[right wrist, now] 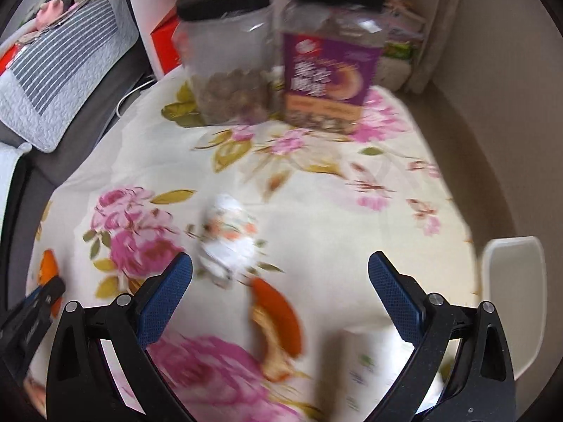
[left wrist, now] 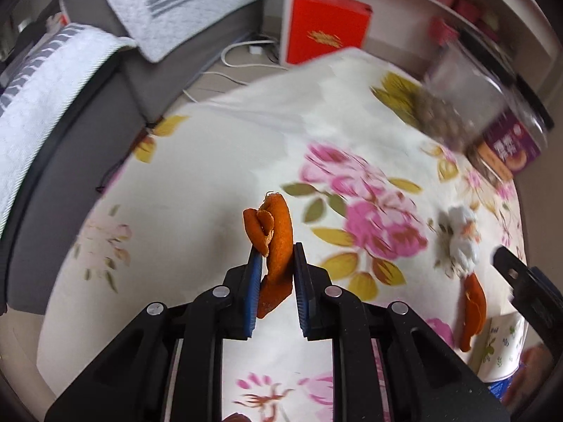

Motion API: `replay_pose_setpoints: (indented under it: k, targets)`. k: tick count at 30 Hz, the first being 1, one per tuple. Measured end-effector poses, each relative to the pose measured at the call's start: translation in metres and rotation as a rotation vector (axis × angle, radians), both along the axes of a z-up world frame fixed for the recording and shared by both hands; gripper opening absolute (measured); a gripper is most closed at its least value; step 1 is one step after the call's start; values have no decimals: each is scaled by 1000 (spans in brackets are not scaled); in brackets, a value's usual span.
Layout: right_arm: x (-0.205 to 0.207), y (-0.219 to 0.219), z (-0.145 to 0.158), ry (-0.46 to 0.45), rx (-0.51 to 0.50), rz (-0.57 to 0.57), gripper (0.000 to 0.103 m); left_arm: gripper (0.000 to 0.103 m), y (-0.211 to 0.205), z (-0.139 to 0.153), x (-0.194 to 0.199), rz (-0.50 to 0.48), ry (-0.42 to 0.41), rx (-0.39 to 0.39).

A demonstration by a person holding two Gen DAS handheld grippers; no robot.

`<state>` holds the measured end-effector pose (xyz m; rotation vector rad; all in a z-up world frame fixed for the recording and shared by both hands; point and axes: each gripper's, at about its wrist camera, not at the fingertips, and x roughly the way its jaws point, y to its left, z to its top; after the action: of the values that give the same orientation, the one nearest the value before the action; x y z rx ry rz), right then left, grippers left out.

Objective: Collect trash
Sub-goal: 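Grasp the white crumpled tissue ball with the right gripper, then carry the tissue to the bin and release it with the right gripper while the left carries the peel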

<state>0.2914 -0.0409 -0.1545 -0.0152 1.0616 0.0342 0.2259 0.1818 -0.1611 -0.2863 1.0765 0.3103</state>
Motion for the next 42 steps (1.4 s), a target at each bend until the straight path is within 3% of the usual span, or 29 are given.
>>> replay_pose_setpoints:
  k: [10,16,17,18,25,33,42]
  targets:
    - [40,48,-34,88,-63,49,96,18,18,2,-2,19,-14,-5]
    - [48,47,-45,139,-14,56,53,18,22,6,-4,23,-29,-14]
    - [47,47,-44,132,-7,57,38,18,22,6,-4,23,-31,-15]
    - [47,46,-42,133,10,58,32,18,22,7,-5,24,-33,-15]
    - [29,40,-13,71,68,78,30,18,22,18,-13,29,-62,-1]
    - [-4,44,30,-54,55,130,30,18,19,47,-31,27,-130,18]
    - [-59,42,71,-182,61,183,30,18,-10,85,-60,-40,-204,64]
